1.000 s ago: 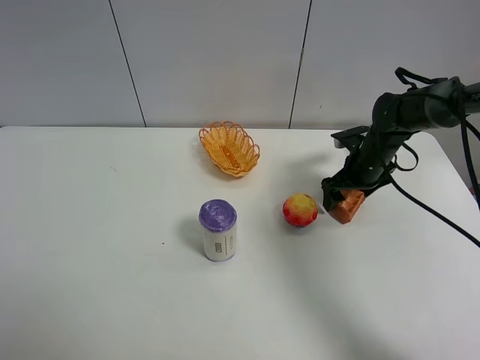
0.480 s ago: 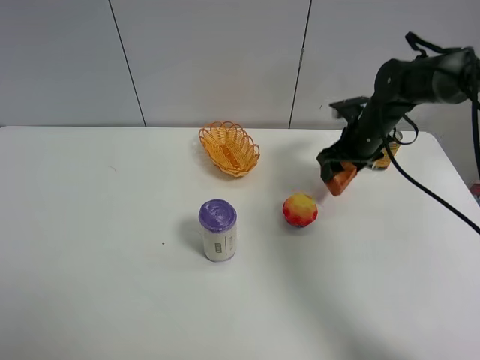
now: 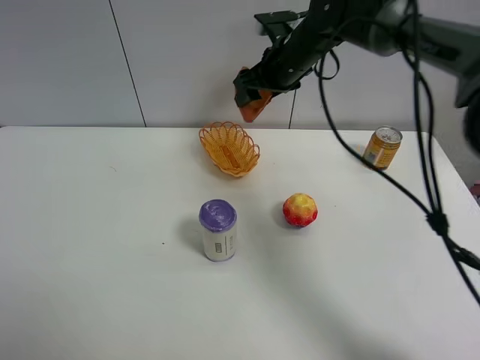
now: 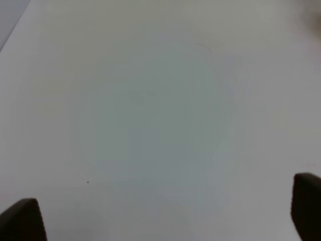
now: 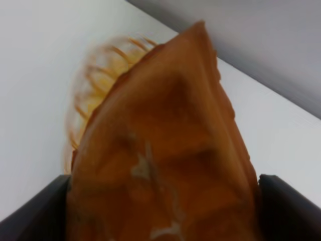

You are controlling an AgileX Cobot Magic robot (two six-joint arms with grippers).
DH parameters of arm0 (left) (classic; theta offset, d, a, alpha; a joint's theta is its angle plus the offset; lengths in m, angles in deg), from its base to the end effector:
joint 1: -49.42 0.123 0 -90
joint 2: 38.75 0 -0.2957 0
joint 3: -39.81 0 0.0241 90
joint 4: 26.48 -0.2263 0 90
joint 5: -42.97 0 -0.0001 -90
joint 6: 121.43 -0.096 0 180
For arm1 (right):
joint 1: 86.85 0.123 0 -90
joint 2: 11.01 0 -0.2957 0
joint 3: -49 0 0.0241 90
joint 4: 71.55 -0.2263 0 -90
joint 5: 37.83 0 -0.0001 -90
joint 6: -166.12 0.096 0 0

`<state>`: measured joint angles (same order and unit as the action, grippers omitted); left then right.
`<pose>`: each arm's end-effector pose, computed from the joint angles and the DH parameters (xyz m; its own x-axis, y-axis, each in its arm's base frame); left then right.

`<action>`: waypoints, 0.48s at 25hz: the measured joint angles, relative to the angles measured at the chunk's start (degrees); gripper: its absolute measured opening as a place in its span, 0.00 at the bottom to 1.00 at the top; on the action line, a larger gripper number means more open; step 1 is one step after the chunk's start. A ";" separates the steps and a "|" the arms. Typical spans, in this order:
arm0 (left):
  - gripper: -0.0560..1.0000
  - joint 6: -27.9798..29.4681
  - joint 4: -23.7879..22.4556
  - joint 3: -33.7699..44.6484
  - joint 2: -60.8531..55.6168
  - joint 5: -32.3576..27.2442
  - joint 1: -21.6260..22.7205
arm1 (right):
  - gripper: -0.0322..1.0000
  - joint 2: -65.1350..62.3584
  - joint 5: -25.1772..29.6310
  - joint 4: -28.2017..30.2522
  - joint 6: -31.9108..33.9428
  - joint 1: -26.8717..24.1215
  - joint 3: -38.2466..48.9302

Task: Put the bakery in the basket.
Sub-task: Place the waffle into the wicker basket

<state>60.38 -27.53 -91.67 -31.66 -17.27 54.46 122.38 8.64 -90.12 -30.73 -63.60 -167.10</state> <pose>-0.0340 -0.0015 0.2653 -0.4319 -0.0607 -0.8999 -0.1118 0.9936 -0.0133 0.4394 0.2129 0.2592 -0.6904 -0.3672 -0.6233 -0.5613 0.8155 0.1413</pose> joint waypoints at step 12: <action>1.00 0.00 0.00 0.00 0.00 0.00 0.00 | 0.70 13.14 -1.37 1.75 3.17 2.72 -5.29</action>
<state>60.38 -27.53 -91.67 -31.66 -17.27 54.46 135.52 7.28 -88.37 -27.56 -60.88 -172.39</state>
